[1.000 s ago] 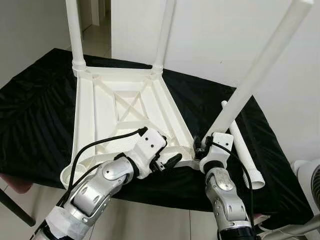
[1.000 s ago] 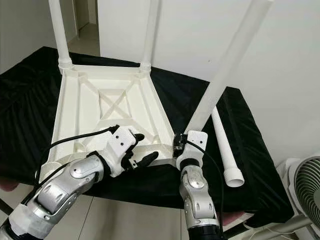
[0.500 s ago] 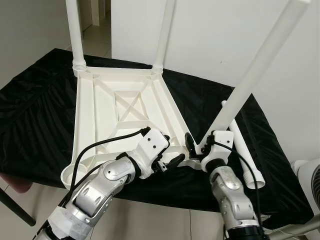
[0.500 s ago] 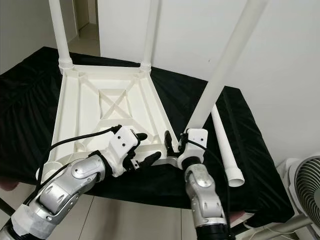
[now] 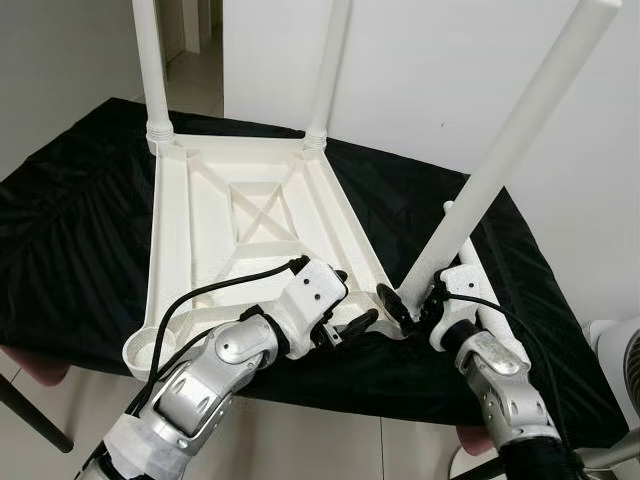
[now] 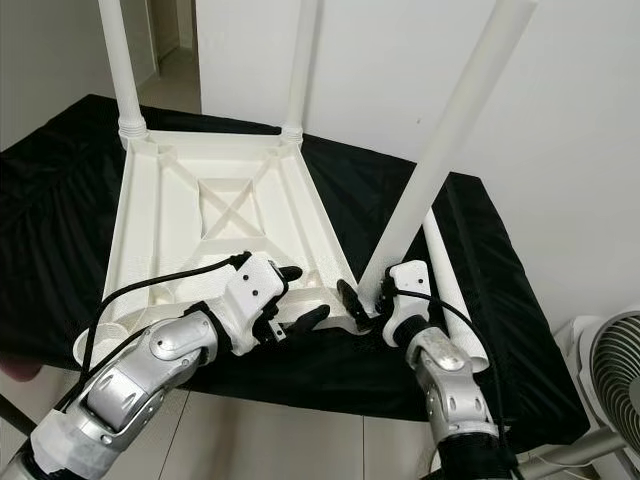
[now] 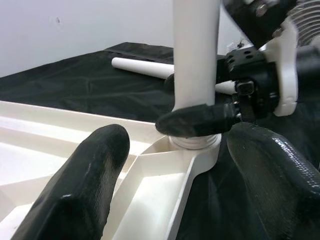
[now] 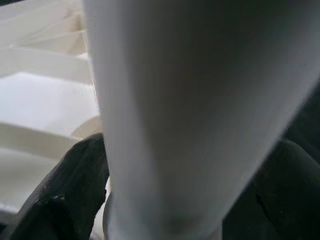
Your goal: Building children table
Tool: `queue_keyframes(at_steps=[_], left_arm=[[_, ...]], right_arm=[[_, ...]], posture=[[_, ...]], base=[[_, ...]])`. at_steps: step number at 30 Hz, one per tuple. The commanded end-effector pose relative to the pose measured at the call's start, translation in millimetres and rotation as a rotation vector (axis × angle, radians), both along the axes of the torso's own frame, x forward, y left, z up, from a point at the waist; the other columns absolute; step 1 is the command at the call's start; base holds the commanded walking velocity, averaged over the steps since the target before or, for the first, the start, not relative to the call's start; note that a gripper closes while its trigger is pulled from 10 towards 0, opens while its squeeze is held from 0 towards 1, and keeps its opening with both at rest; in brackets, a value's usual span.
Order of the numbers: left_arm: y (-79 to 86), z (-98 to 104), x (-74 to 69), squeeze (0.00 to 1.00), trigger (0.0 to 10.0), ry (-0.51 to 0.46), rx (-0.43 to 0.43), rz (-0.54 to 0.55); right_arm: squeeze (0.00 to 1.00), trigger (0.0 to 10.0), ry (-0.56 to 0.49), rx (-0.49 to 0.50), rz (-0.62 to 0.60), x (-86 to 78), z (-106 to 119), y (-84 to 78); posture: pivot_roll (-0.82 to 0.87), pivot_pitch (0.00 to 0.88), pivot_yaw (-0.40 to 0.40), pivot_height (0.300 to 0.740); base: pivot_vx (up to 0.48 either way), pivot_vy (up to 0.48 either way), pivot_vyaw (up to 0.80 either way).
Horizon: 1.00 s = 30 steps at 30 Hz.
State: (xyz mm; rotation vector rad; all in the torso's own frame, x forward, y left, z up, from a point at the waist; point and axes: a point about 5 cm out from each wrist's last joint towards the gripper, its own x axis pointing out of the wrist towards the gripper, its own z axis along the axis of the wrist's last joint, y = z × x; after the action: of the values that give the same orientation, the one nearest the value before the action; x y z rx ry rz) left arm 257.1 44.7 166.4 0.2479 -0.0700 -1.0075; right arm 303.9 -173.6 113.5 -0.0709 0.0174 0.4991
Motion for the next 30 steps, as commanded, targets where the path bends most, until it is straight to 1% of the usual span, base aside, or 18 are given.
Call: queue_keyframes(at_steps=[1,3,5,10,11,13,14,17,18,20,22,26,27,28,29,30], left_arm=[[-5.1,-2,-2.5,0.00,10.0,0.006,0.018,-0.067],[-6.1,-2,-2.4,0.00,10.0,0.002,0.019,-0.072],[-6.4,-2,-2.4,0.00,10.0,0.000,0.020,-0.074],[-7.8,-2,-2.3,0.00,10.0,-0.009,0.023,-0.080],[-8.8,-1,-2.1,0.00,10.0,-0.011,0.023,-0.082],[-9.5,-1,-2.0,0.00,10.0,-0.013,0.022,-0.083],[-10.4,-1,-1.8,0.00,10.0,-0.015,0.021,-0.085],[-10.9,-1,-1.7,0.00,10.0,-0.017,0.021,-0.086],[-11.4,-1,-1.5,0.00,10.0,-0.019,0.020,-0.087],[-11.9,-1,-1.5,0.00,10.0,-0.020,0.019,-0.088],[-12.8,-1,-1.6,0.00,10.0,-0.022,0.018,-0.091],[-13.4,-1,-1.8,0.00,10.0,-0.021,0.016,-0.093],[-13.7,-1,-1.9,0.00,10.0,-0.021,0.016,-0.094],[-14.0,-1,-2.0,0.00,10.0,-0.020,0.015,-0.095],[-14.4,-1,-2.0,0.00,10.0,-0.020,0.014,-0.095],[-14.4,-1,-2.0,0.00,10.0,-0.020,0.014,-0.095]], right_arm=[[0.00,10.0,0.002,-0.024,0.028,1.2,-1,-1.4],[0.00,10.0,0.001,-0.045,0.070,4.6,-1,0.6],[0.00,10.0,0.002,-0.052,0.080,5.8,-1,0.7],[0.00,10.0,-0.007,-0.036,0.121,9.6,2,2.2],[0.00,9.5,-0.009,-0.042,0.133,10.7,2,2.7],[0.00,9.5,-0.012,-0.047,0.143,11.9,2,2.7],[0.00,3.1,-0.010,-0.052,0.155,12.3,1,2.6],[0.00,3.1,-0.009,-0.054,0.162,12.3,0,2.5],[0.00,0.0,-0.006,-0.058,0.168,11.7,-1,1.6],[0.00,0.0,0.000,-0.071,0.171,10.3,-3,0.6],[0.00,0.0,0.022,-0.062,0.168,7.2,-8,-1.8],[0.00,0.0,0.029,-0.054,0.150,5.2,-11,-3.5],[0.00,2.5,0.037,-0.048,0.154,4.0,-12,-3.0],[0.00,5.8,0.042,-0.054,0.158,2.7,-13,-2.2],[0.00,10.0,0.048,-0.044,0.153,1.6,-15,-0.9],[0.00,10.0,0.048,-0.044,0.153,1.6,-15,-0.9]], posture=[[0.00,0.000,-0.121,0.740],[0.00,0.000,-0.121,0.740],[0.00,0.000,-0.121,0.740],[0.00,0.000,-0.125,0.740],[0.00,0.000,-0.126,0.740],[0.00,0.000,-0.126,0.740],[0.00,0.000,-0.131,0.740],[0.00,0.000,-0.131,0.740],[0.00,0.000,-0.133,0.740],[0.00,0.000,-0.134,0.740],[0.00,0.000,-0.137,0.740],[0.00,0.000,-0.138,0.740],[0.00,0.000,-0.138,0.740],[0.00,0.000,-0.138,0.740],[0.00,0.000,-0.138,0.740],[0.00,0.000,-0.138,0.740]], base=[[0.000,0.000,0.00],[0.000,0.000,0.00],[0.000,0.000,0.00],[0.000,0.000,0.00],[0.000,0.000,0.00],[0.000,0.000,0.00],[0.000,0.000,0.00],[0.000,0.000,0.00],[0.000,0.000,0.00],[0.000,0.000,0.00],[0.000,0.000,0.00],[0.000,0.000,0.00],[0.000,0.000,0.00],[0.000,0.000,0.00],[0.000,0.000,0.00],[0.000,0.000,0.00]])
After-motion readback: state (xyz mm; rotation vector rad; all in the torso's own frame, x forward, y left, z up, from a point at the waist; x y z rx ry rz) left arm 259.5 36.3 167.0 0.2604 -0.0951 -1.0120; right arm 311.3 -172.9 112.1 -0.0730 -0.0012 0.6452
